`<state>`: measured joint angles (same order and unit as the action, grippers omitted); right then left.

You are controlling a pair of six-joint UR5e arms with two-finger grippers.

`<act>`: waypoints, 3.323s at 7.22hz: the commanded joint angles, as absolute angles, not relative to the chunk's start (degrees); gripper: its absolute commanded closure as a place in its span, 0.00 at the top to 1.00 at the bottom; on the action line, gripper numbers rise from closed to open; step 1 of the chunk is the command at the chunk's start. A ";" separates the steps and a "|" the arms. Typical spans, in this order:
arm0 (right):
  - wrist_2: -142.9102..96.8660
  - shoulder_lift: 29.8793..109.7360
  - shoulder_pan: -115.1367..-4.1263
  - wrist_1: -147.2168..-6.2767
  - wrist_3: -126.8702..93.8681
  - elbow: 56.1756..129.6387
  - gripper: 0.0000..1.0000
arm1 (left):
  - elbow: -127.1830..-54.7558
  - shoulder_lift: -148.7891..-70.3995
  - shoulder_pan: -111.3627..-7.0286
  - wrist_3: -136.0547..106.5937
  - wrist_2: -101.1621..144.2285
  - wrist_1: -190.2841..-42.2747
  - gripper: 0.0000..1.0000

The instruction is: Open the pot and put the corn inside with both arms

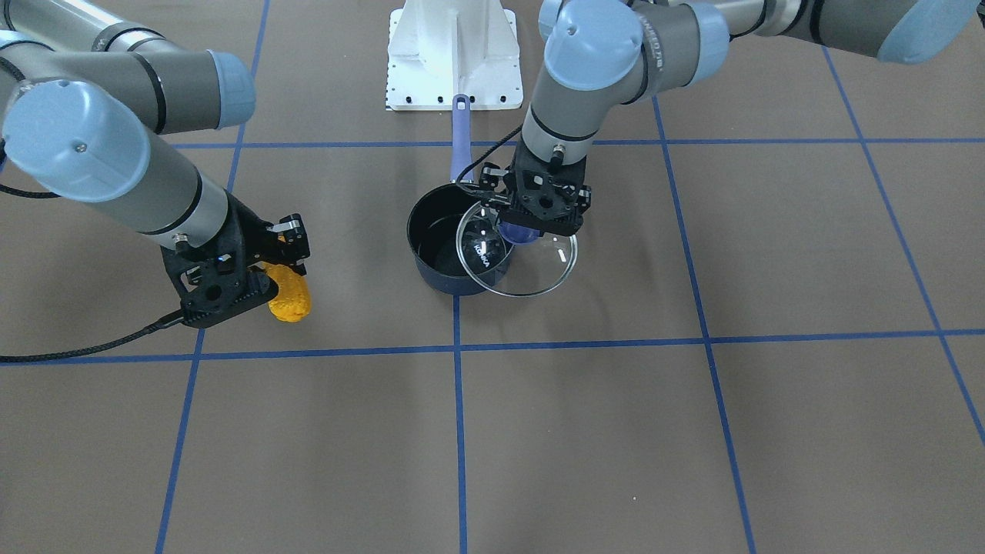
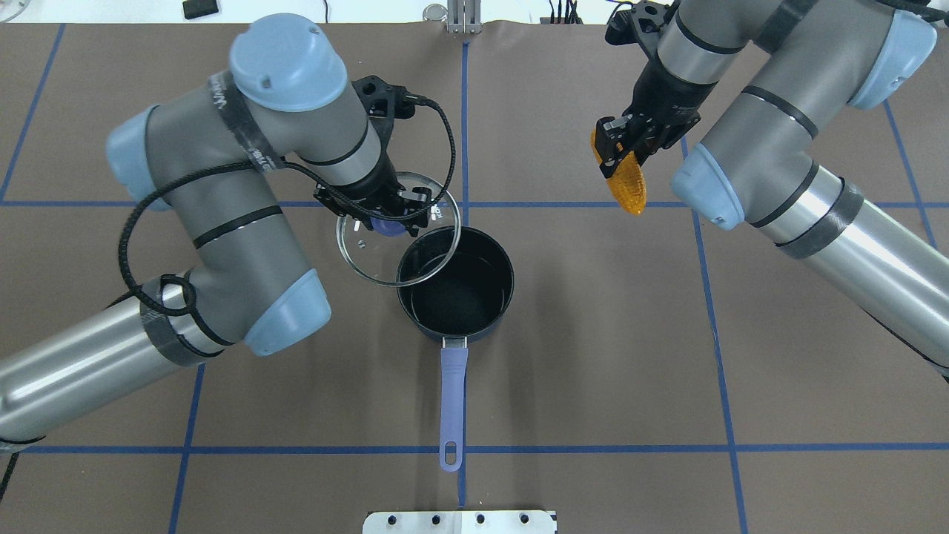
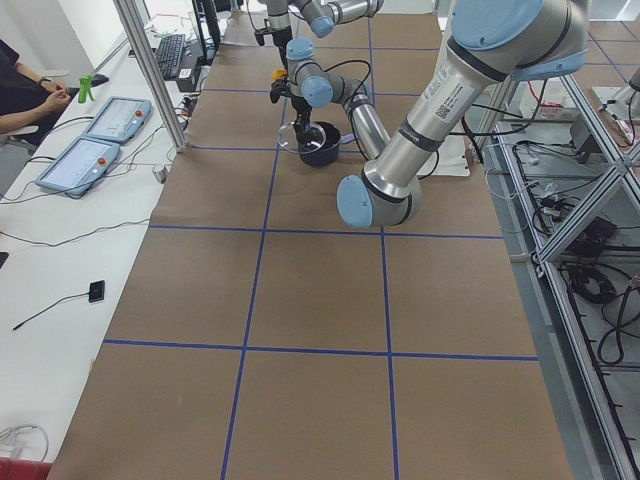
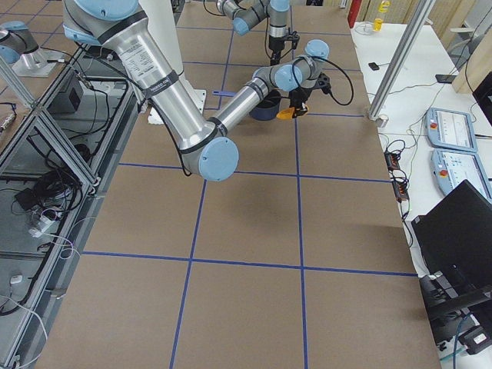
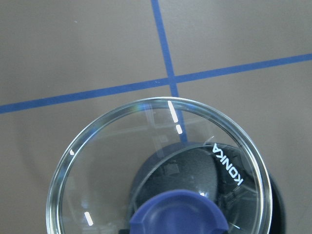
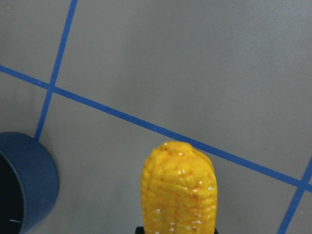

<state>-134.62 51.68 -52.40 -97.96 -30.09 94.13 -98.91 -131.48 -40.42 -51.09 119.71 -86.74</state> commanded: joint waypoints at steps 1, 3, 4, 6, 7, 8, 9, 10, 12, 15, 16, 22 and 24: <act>-134.12 48.36 -48.27 -98.00 -35.40 94.75 0.45 | -102.12 -125.27 -45.59 -44.59 123.38 -86.66 0.55; -132.90 45.02 -44.67 -97.91 -37.87 94.48 0.45 | -103.54 -120.17 -49.81 -35.20 124.71 -86.66 0.55; -132.46 43.52 -43.34 -97.91 -38.32 94.31 0.45 | -103.62 -117.71 -51.92 -31.15 127.15 -86.83 0.55; -131.40 43.07 -40.27 -89.52 -41.46 92.04 0.45 | -103.54 -113.23 -54.57 -23.67 127.88 -87.36 0.55; -129.92 42.81 -38.86 -83.99 -43.66 89.41 0.45 | -103.54 -112.25 -55.45 -21.90 127.88 -87.36 0.55; -128.77 42.72 -37.54 -81.93 -44.90 88.43 0.46 | -103.54 -111.37 -55.81 -21.01 127.88 -87.45 0.55; -128.32 42.89 -36.66 -81.91 -44.91 88.42 0.47 | -103.54 -110.57 -56.16 -19.79 127.88 -87.54 0.55; -127.89 43.06 -36.30 -81.83 -44.91 88.42 0.65 | -103.54 -109.70 -56.34 -18.56 127.88 -87.54 0.55; -127.79 43.07 -36.30 -81.74 -45.00 88.85 1.00 | -103.54 -107.42 -56.69 -17.67 128.75 -88.24 0.55; -127.79 42.80 -36.47 -81.65 -45.44 89.82 1.00 | -103.10 -96.98 -56.60 -15.82 129.20 -97.09 0.55; -127.71 42.80 -36.47 -81.65 -45.61 89.82 1.00 | -102.14 -95.38 -56.51 -15.82 129.20 -98.86 0.55; -127.53 42.89 -36.47 -81.65 -45.62 90.00 1.00 | -93.52 -95.45 -56.07 -16.70 135.79 -108.81 0.72; -127.18 42.89 -36.91 -81.65 -45.62 90.17 1.00 | -94.21 -95.45 -56.25 -16.70 135.79 -108.81 0.99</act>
